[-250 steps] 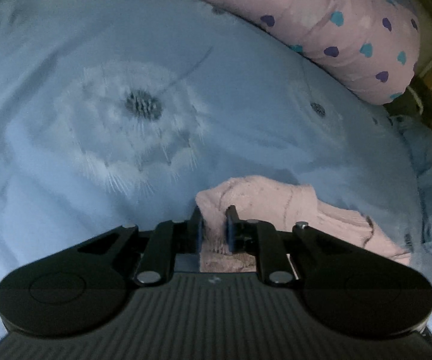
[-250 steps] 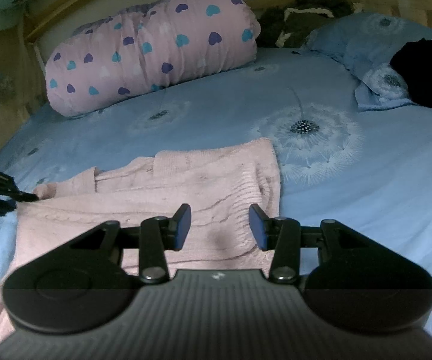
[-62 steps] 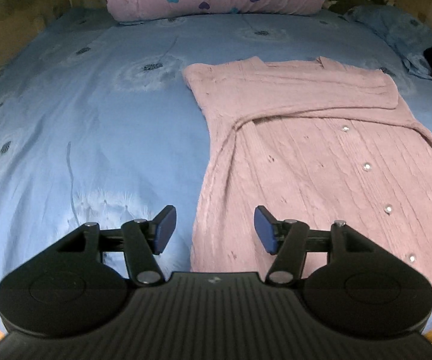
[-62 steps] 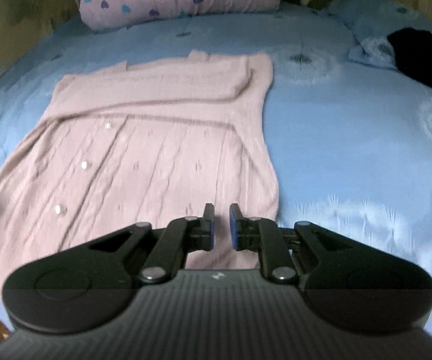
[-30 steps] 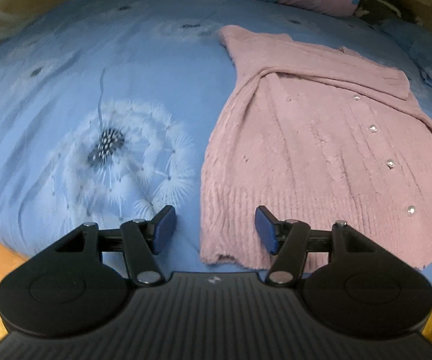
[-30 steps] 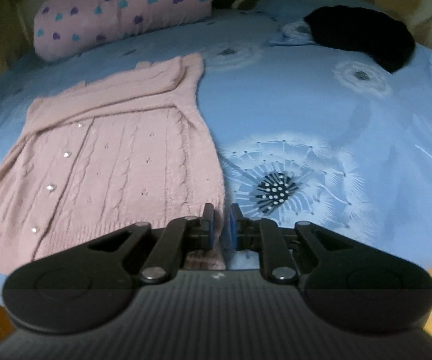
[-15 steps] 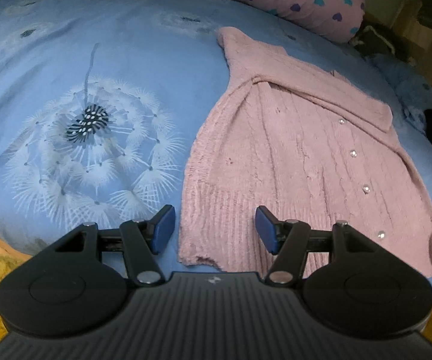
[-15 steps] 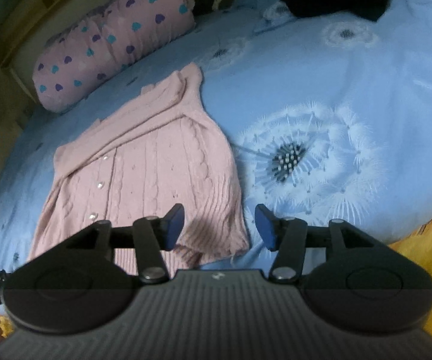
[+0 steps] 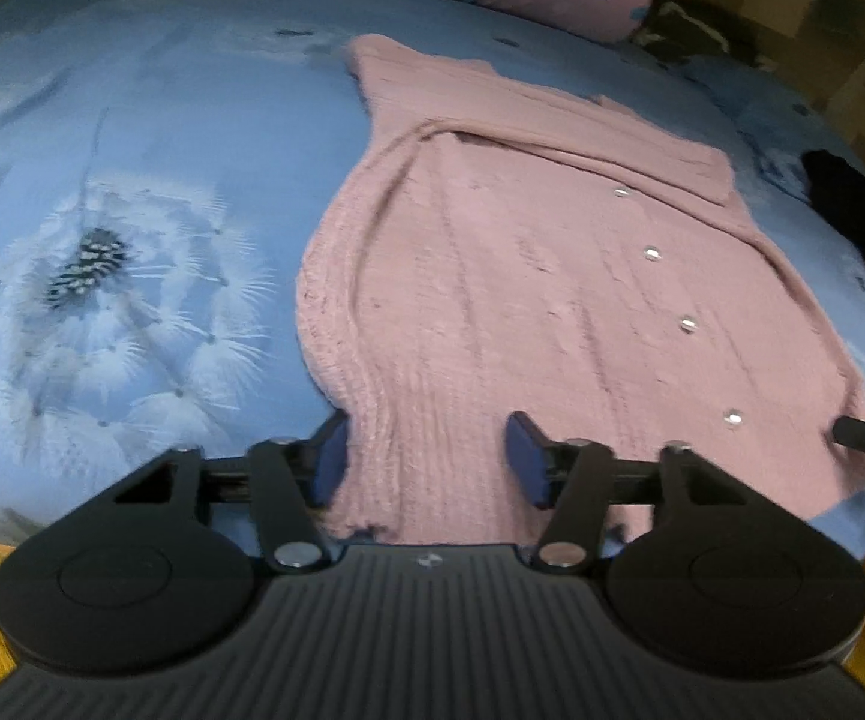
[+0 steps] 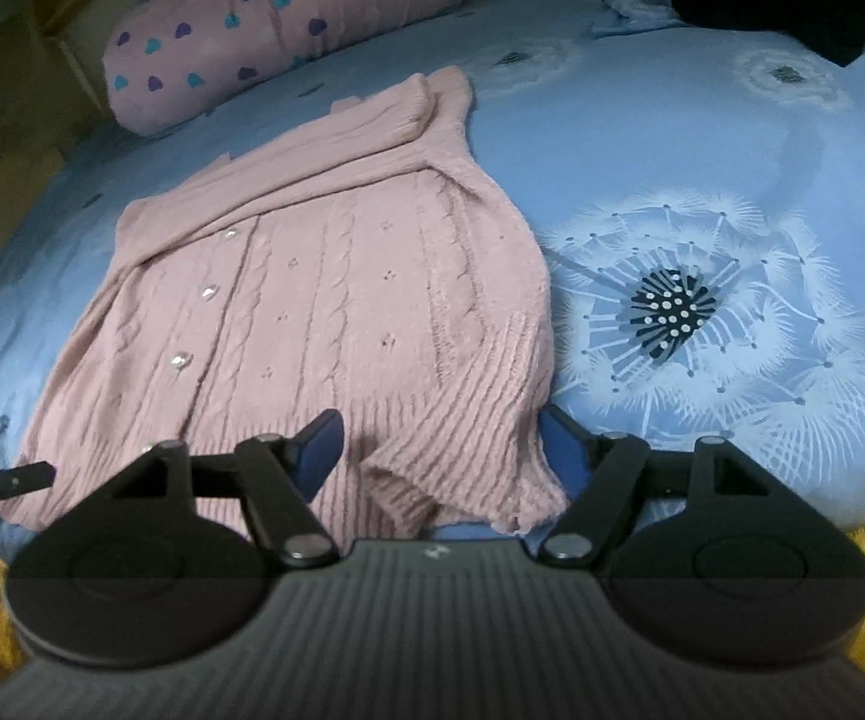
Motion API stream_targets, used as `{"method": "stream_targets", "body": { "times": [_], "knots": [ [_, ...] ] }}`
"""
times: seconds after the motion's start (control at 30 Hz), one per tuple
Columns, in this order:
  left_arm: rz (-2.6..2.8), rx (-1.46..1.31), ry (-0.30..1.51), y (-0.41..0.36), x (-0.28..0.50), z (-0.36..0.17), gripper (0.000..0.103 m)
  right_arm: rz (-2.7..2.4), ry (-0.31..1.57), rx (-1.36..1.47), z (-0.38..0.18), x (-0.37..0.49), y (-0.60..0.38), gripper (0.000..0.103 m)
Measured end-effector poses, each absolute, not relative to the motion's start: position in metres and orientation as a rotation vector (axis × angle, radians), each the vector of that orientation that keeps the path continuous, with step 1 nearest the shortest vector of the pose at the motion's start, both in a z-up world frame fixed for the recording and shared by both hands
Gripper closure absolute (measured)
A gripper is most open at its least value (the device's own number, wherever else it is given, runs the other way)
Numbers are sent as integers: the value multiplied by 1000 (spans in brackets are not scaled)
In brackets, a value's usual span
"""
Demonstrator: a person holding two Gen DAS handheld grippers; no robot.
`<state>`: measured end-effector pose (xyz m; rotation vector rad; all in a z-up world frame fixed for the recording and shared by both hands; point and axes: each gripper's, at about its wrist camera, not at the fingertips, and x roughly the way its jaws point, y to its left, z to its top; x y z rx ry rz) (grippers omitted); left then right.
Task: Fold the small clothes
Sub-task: 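Grasp the ribbed hem with both tools and lift it, then carry the hem over onto the collar with both tools and open them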
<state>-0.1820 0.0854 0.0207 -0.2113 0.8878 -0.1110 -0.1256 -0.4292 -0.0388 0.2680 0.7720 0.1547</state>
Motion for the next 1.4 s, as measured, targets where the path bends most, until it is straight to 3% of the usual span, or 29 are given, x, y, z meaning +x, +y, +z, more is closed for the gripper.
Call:
{"method": "stream_targets", "body": {
  "times": [0.2,0.43,0.5,0.53,0.57,0.67,0.97,1.4],
  "knots": [
    [-89,-209,892,88,-179,17,49,173,774,213,-42,-123,-426,35],
    [-76,-159,890,79,-177,17,54,225,783,238,-42,-123,-431,74],
    [-64,-152,882,75,-177,17,62,254,791,281,-42,-121,-436,82],
    [-66,-153,878,73,-177,18,72,269,792,312,-42,-120,-439,85],
    [-74,-158,876,72,-177,20,81,283,790,334,-41,-119,-440,85],
    [-124,-215,862,70,-178,27,85,357,769,442,-39,-118,-448,86],
    [-283,-477,757,85,-168,69,86,536,631,652,-10,-105,-460,86],
    [-295,-540,633,99,-116,133,88,606,481,668,28,-48,-455,89]
  ]
}}
